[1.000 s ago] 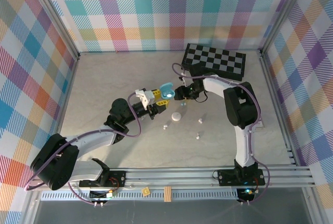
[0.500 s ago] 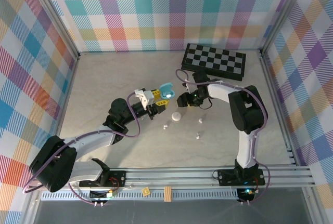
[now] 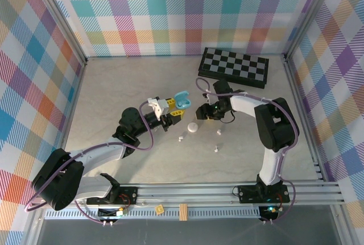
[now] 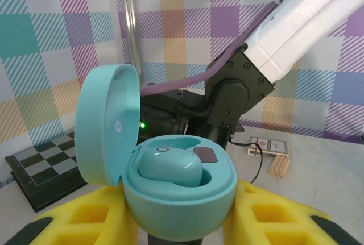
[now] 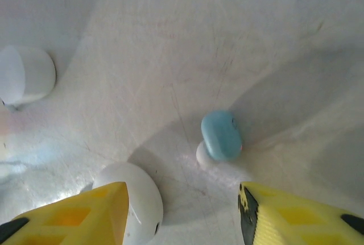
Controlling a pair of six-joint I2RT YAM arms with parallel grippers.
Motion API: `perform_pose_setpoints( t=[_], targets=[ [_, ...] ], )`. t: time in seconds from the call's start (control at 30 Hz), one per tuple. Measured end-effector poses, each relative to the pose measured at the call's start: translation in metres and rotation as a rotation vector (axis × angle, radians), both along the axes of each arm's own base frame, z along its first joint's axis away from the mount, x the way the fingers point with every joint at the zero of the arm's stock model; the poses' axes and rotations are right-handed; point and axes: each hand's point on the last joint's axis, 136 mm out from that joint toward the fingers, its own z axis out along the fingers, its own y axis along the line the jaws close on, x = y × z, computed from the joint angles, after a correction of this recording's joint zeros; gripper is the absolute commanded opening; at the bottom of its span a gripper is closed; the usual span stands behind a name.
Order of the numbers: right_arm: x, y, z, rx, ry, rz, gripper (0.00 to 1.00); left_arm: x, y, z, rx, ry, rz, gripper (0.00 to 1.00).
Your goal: Insert the wireless bluetooth earbuds into the charging case
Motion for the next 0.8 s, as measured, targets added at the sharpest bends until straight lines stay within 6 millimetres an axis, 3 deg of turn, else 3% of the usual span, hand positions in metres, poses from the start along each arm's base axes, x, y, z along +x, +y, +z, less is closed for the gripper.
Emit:
perform_pose_setpoints(
  t=[0.2,0.3,0.8],
  targets=[
    [0.033,0.011,0.0,0.024,-0.035,-0.023,0.53,-0.001,0.001,0.002,0.0,-0.005,0.001,0.36],
    [0.031,0.012,-0.011,0.025,-0.006,-0.023,0.52,-0.003,0.002,0.004,-0.001,-0.007,0.001,0.36],
    [0.019,0.013,-0.011,0.102,0.002,-0.013,0.45,-0.003,0.002,0.003,0.005,-0.005,0.001,0.36]
  ],
)
